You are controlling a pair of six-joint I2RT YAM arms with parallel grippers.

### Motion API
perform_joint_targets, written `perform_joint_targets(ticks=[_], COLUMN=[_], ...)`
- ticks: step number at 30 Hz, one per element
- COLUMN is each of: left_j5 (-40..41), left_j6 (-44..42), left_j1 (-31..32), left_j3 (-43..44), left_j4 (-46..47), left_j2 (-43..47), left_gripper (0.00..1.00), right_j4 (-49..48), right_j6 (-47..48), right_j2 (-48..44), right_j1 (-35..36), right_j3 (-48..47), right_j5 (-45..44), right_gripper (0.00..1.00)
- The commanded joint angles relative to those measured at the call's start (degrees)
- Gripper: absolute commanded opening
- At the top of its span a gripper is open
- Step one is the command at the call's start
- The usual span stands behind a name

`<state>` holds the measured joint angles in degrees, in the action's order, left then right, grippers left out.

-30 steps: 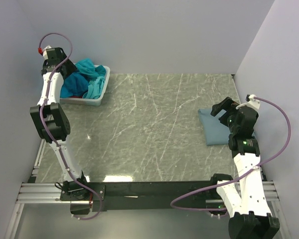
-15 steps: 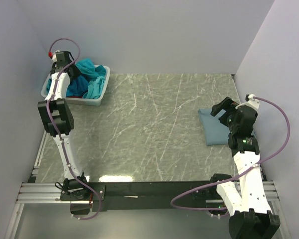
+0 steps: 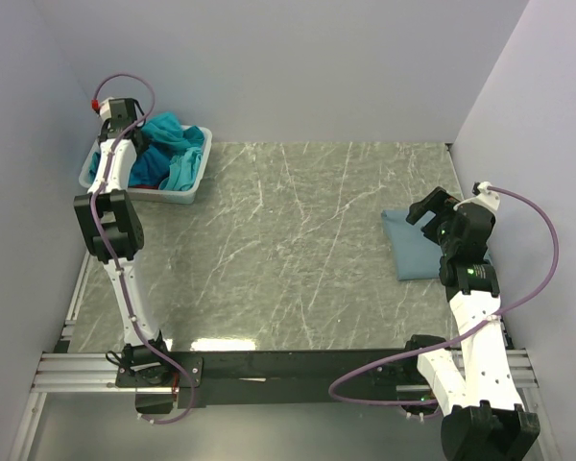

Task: Fold and stack the t-shirts
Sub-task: Grab the tshirt from the pile, then move the tshirt to the center of the board

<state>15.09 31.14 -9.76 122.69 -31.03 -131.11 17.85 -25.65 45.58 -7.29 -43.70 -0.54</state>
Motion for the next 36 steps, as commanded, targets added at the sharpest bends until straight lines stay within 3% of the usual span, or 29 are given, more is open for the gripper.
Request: perform_joint_targets(ticks=[1, 9, 19, 24, 28, 36], left_j5=[0.47, -2.7, -8.84, -2.44, -6.38, -14.56], left_j6=[-0.11, -0.73, -0.37, -5.64, -5.73, -7.67], left_j1=[0.18, 0.97, 1.85, 6.41, 8.26, 18.63], left_j3=[-1.48, -7.55, -6.5, -3.17, 0.35, -3.16], left_j4=[3.24, 10.72, 18.36, 21.45, 22.58, 26.45], left_j2=[6.11, 19.39, 31.07, 34.25, 37.14, 46.54], left_gripper=[0.0, 0.0, 0.0, 0.0, 0.0, 0.0], right_j4=[-0.44, -0.71, -1.59, -1.32, -1.67, -2.2], right_j6=[1.04, 0.95, 1.13, 1.13, 1.04, 1.04], right_j2=[-0.49, -1.11, -2.43, -3.04, -3.92, -5.94], right_j1=[-0.01, -0.01, -0.01, -0.01, -0.01, -0.01], right_j3=[-1.38, -1.04, -0.42, -0.42, -0.07, -0.15], right_j5=[-0.96, -0.61, 0.27, 0.27, 0.36, 1.59], right_gripper=[0.99, 0.99, 0.99, 0.99, 0.99, 0.99])
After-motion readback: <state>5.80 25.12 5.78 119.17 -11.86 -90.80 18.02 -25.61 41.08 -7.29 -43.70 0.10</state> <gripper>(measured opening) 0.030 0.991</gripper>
